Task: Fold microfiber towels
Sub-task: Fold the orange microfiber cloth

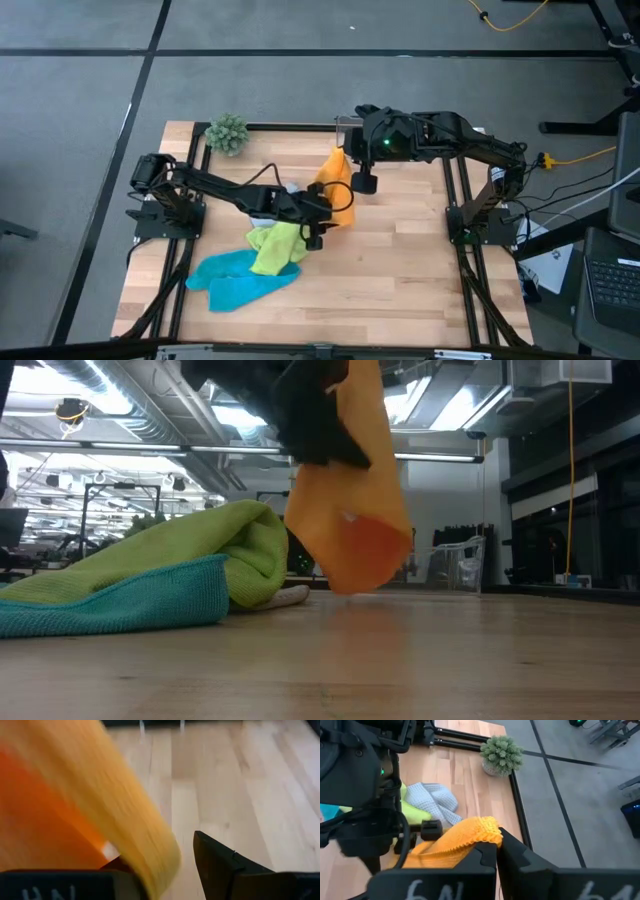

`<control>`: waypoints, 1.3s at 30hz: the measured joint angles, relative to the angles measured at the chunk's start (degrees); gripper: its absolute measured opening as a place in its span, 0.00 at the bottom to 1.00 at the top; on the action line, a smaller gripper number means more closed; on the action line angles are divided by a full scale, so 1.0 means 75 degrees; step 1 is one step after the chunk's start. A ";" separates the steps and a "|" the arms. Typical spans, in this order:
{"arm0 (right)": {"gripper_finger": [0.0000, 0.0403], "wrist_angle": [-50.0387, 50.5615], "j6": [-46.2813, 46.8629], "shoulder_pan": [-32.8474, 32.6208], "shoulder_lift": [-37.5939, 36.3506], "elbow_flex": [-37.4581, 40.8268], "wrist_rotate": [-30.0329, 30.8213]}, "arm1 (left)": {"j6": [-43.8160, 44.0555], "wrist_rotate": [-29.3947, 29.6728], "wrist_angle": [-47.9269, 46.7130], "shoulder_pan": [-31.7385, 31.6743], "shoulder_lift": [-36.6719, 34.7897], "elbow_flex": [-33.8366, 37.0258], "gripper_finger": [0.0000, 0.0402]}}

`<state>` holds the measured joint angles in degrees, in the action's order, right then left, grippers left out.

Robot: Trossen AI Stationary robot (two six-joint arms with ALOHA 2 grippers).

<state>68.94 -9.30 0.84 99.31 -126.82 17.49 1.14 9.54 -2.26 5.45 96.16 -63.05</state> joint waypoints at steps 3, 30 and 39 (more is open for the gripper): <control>0.00 0.0102 0.0000 0.0000 0.0000 0.0000 -0.0002 | 0.0228 0.0003 -0.0397 0.0000 0.0000 0.0000 0.31; 0.00 0.1163 0.0057 -0.0006 0.0000 0.0000 0.0356 | 0.1628 0.0521 -0.1204 0.0121 -0.0077 0.0000 0.02; 0.00 0.2759 0.1030 -0.0003 0.0000 0.0000 0.1985 | 0.2231 0.0516 -0.1321 0.0995 -0.1478 0.0003 0.00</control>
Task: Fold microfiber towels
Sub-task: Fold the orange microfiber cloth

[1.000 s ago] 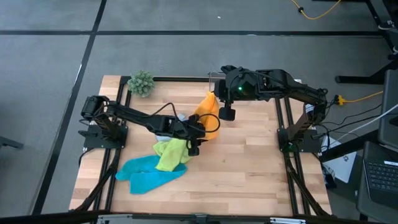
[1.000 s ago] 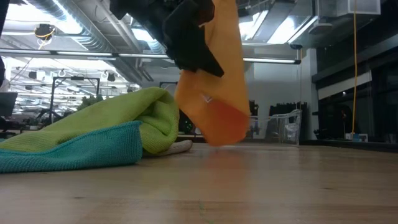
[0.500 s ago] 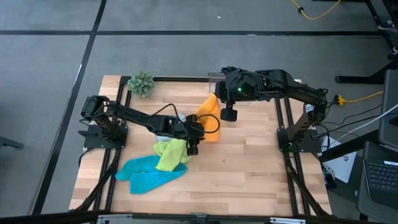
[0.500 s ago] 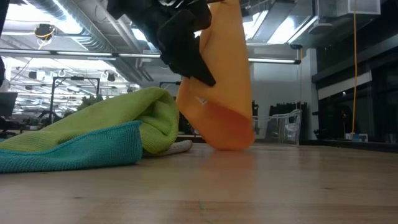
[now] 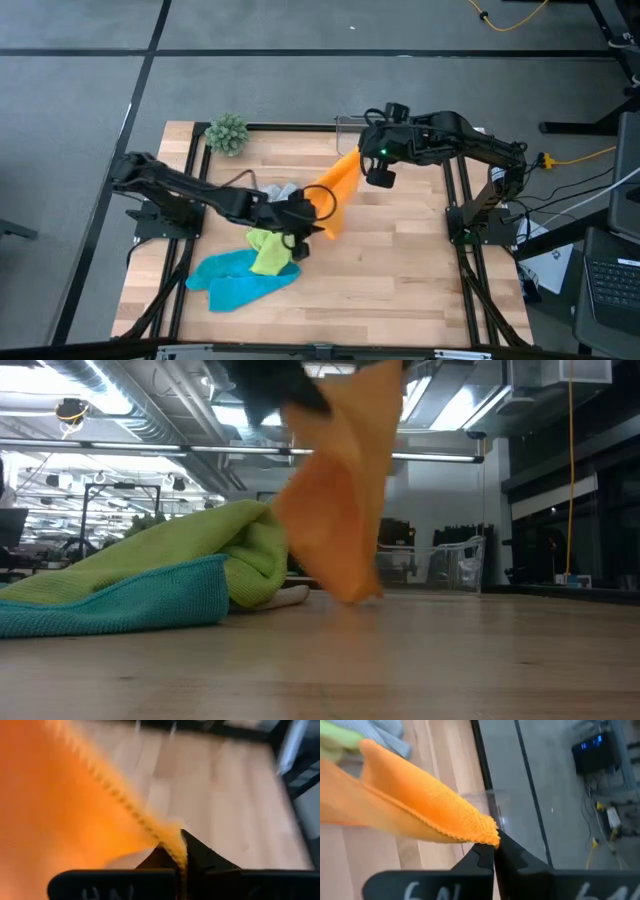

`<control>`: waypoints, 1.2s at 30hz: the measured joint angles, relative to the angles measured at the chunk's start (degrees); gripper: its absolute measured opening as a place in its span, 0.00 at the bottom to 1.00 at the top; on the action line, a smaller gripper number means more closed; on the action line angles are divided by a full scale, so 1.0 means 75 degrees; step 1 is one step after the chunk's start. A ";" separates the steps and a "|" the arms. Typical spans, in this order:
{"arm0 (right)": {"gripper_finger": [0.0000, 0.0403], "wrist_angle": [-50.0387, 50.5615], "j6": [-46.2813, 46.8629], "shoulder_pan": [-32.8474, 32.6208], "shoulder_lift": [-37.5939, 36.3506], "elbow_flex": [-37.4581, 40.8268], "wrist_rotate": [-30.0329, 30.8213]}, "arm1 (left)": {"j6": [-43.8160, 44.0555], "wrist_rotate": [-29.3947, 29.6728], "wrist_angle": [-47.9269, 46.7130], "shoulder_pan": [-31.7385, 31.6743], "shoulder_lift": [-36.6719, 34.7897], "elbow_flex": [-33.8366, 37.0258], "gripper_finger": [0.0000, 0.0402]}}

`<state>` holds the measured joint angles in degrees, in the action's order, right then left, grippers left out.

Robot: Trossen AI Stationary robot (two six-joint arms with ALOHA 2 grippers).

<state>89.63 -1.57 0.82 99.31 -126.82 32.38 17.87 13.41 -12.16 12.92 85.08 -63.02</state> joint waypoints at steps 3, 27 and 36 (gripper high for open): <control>0.00 0.0028 0.0375 -0.0012 -0.0011 0.0003 -0.0169 | 0.0001 0.0208 -0.0159 0.0156 -0.0708 0.0000 0.00; 0.00 0.0066 0.4120 -0.0947 -0.2900 0.4434 -0.1909 | -0.0219 -0.0985 -0.1127 -0.1254 -0.1527 -0.0367 0.00; 0.00 0.0053 0.4707 -0.1065 -0.3998 0.4902 0.0791 | -0.1674 -0.1356 -0.2805 -0.2338 0.0329 -0.3413 0.00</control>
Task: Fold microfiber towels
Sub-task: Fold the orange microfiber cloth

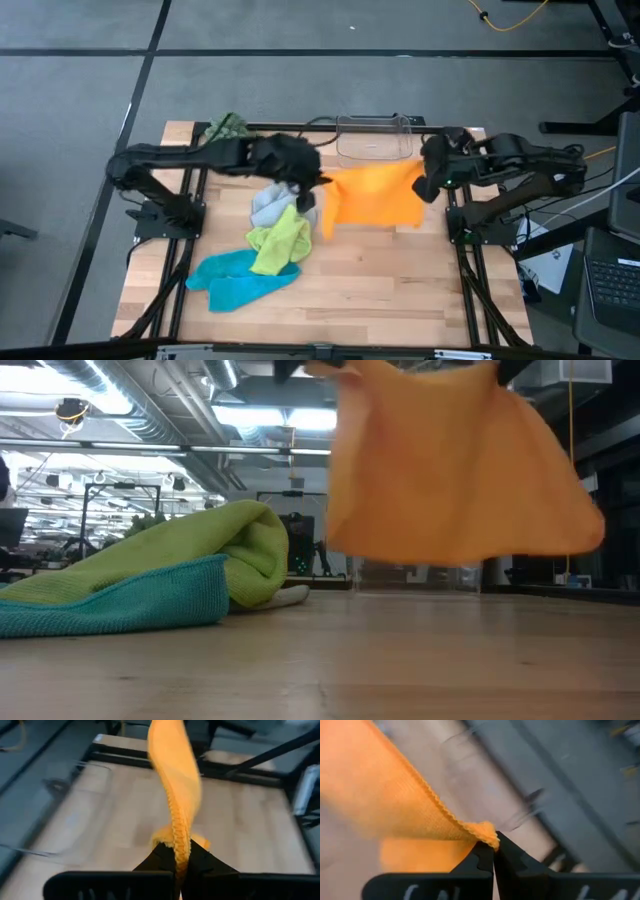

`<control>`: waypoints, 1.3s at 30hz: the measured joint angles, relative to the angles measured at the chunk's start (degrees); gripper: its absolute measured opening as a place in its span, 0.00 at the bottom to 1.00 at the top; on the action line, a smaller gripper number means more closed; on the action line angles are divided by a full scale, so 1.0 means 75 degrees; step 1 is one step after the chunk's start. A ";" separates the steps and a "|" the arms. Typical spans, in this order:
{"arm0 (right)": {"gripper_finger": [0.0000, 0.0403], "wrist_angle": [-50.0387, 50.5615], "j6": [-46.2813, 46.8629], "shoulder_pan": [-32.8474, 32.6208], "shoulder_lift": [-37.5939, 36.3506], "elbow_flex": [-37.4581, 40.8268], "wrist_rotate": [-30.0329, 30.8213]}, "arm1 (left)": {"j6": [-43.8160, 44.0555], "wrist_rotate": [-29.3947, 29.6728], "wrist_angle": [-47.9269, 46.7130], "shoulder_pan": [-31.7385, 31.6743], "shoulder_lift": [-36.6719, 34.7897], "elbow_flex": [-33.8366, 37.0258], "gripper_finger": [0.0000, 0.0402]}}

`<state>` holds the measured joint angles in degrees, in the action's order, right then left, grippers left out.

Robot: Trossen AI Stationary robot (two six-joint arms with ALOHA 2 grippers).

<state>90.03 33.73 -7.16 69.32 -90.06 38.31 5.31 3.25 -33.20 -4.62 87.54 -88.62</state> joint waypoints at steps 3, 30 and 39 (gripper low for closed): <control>0.00 -0.0005 -0.0537 0.0140 0.0013 0.0014 0.0437 | -0.0530 0.0006 -0.1063 -0.0413 0.0682 -0.1220 0.00; 0.00 -0.0028 0.0039 0.1176 -0.0458 0.2197 -0.2181 | 0.0639 0.0883 -0.4840 0.0388 0.2217 -0.3077 0.00; 0.00 -0.0213 0.1400 -0.0081 -0.0516 0.3848 -0.3889 | 0.1835 0.0778 -0.4811 0.1644 0.2824 -0.3081 0.00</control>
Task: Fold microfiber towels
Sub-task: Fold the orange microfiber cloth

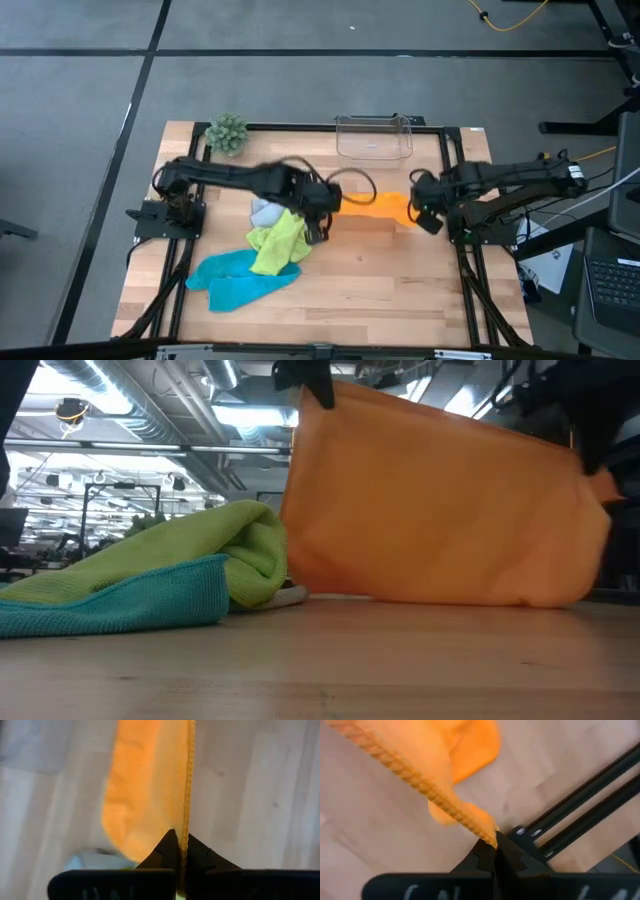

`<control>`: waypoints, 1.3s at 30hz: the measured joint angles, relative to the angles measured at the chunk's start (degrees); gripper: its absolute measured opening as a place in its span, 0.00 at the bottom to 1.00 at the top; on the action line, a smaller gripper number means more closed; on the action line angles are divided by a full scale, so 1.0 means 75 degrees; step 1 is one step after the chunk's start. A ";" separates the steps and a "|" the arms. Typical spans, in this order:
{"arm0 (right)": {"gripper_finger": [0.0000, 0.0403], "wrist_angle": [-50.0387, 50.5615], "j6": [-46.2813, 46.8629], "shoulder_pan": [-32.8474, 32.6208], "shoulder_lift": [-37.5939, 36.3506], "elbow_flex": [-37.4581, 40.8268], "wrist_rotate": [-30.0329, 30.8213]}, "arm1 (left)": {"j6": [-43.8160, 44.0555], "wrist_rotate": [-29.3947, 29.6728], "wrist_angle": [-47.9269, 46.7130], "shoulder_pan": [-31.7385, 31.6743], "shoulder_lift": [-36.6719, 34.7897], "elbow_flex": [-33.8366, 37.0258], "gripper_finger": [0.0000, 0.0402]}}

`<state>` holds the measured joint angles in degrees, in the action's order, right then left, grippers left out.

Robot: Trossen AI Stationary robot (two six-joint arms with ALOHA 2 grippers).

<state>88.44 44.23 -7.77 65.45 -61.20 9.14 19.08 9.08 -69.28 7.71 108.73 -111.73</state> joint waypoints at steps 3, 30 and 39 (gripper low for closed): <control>0.00 -0.0296 0.0475 -0.0638 0.0000 0.0299 -0.0456 | 0.0327 -0.0063 0.0123 0.0432 0.0478 -0.0002 0.00; 0.00 -0.6809 0.3070 -0.5235 0.0003 0.3155 -0.2963 | 0.0518 -0.2070 0.1621 0.2152 0.1927 0.0007 0.00; 0.00 -0.6100 0.3097 -0.5238 0.0006 0.3198 -0.1773 | 0.0636 -0.0636 0.0935 0.1762 0.1927 0.0007 0.00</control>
<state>42.69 67.46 -47.06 65.49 -37.21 -4.16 23.84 4.31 -62.27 20.93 123.17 -111.68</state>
